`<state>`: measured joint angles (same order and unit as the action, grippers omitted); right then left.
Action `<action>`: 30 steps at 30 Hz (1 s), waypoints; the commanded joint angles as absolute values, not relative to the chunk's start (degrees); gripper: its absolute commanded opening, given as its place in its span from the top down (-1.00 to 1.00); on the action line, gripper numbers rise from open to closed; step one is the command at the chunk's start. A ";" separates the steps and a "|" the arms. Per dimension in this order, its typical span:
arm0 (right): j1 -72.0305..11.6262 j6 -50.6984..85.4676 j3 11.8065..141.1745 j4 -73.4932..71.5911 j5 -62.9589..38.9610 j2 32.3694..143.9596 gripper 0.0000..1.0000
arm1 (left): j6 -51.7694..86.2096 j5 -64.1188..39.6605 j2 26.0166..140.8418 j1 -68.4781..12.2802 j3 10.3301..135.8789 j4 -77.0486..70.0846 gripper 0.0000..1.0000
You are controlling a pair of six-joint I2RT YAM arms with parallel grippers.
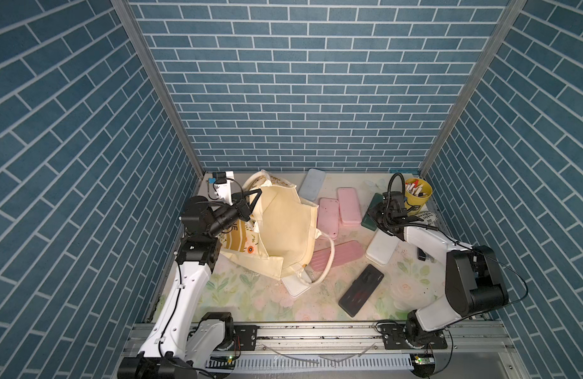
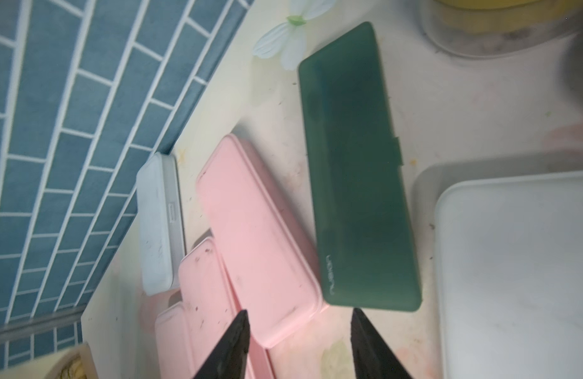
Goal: Take out the pencil case from the canvas bag
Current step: Place the pencil case at the center of the board, then place the canvas bag at the center of the board.
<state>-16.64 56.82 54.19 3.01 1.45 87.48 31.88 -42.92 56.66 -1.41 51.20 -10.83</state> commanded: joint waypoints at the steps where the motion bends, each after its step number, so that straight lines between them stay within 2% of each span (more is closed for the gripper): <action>1: -18.67 52.08 57.20 8.90 1.28 84.06 0.00 | 35.89 -38.54 59.66 -1.23 57.21 -9.04 1.00; 10: -22.28 52.91 56.54 10.19 0.11 78.03 0.01 | 53.52 -35.31 73.17 -0.78 66.09 -12.43 1.00; 17: -26.01 53.34 59.41 11.83 -2.54 80.33 0.02 | 74.66 -37.63 83.08 1.23 65.92 -28.31 1.00; 20: -27.84 53.26 60.92 10.83 -4.65 83.00 0.02 | 77.90 -37.88 84.90 1.58 66.18 -30.79 1.00; 24: -29.03 56.19 60.74 1.61 -15.60 87.06 0.01 | 80.26 -38.11 85.94 1.84 65.36 -33.27 1.00; 30: -33.66 57.69 66.15 -2.42 -19.01 93.60 0.00 | 82.22 -38.06 86.70 1.84 63.95 -36.53 1.00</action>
<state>-31.75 55.75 60.90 2.24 -14.74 91.61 79.64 -37.34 86.80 1.58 64.49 -29.43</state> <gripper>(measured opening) 0.498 0.057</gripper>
